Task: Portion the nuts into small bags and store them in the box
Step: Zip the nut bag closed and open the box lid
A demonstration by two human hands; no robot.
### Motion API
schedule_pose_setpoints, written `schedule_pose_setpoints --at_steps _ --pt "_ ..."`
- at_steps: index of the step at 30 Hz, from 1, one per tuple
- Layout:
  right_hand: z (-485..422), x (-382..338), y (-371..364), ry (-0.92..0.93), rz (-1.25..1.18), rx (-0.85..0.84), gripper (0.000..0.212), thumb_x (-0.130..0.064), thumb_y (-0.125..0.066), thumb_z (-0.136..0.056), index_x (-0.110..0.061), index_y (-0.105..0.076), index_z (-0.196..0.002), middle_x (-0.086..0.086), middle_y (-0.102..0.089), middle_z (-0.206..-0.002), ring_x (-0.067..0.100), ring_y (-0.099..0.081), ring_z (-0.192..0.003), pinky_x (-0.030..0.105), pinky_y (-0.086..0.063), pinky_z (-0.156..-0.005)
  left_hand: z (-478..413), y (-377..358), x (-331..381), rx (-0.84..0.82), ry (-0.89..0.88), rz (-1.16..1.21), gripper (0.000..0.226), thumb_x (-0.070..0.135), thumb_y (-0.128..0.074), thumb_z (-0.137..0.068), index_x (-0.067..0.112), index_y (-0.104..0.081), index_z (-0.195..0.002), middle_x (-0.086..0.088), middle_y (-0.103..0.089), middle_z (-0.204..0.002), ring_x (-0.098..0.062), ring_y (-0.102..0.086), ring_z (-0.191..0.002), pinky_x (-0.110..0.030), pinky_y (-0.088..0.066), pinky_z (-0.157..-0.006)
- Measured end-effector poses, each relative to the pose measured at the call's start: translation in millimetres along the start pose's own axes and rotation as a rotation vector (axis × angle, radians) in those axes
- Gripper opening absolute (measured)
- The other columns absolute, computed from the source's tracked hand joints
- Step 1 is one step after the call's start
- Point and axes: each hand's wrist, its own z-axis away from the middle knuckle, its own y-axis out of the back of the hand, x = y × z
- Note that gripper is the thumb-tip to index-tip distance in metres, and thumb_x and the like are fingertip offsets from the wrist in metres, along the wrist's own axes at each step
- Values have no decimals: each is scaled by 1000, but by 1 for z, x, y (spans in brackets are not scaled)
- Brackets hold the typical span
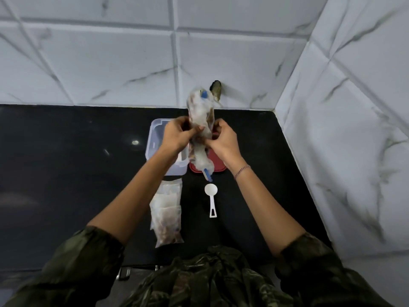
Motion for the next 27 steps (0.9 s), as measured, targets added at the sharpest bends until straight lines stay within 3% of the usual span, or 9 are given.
schedule_pose_setpoints --at_steps 3,6,12,18,23,27 --pt "-23 -18 -30 72 8 7 38 -15 -79 -73 -10 -54 -101 2 -67 -96 14 -65 -89 32 -57 -77 -12 32 10 78 -38 19 28 11 -73 -82 1 -66 -108 -13 -71 -102 -24 -69 -95 -39 -57 -86" --pt "-42 -29 -55 122 40 0 39 -18 -81 -71 -11 -52 -97 6 -68 -93 18 -66 -85 40 -57 -75 -25 57 10 129 -29 59 30 12 -74 -81 -1 -67 -106 -15 -71 -101 -27 -70 -95 -44 -56 -88" --pt "-69 -43 -86 154 22 42 35 -16 -80 -71 -11 -53 -91 4 -66 -89 19 -65 -82 38 -56 -73 -53 88 11 160 -48 77 33 14 -76 -74 -4 -67 -101 -22 -71 -98 -36 -69 -92 -51 -55 -86" --pt "-86 -40 -115 100 23 41 31 -13 -79 -70 -8 -54 -88 6 -66 -84 21 -65 -79 42 -56 -73 -72 108 -2 153 -41 35 23 3 -69 -82 -4 -65 -104 -17 -70 -95 -29 -68 -87 -39 -57 -79" --pt "-95 -40 -134 49 22 42 35 -15 -80 -70 -5 -55 -91 7 -66 -85 23 -65 -79 41 -56 -72 -88 124 -10 137 -49 4 20 7 -70 -83 1 -65 -102 -8 -70 -91 -22 -69 -84 -31 -57 -75" --pt "-84 -13 -145 -68 71 -33 39 -19 -78 -73 -8 -55 -102 5 -65 -93 20 -64 -85 37 -56 -76 -87 124 -40 92 31 -114 27 10 -73 -83 2 -65 -107 -12 -70 -97 -22 -66 -85 -28 -56 -72"
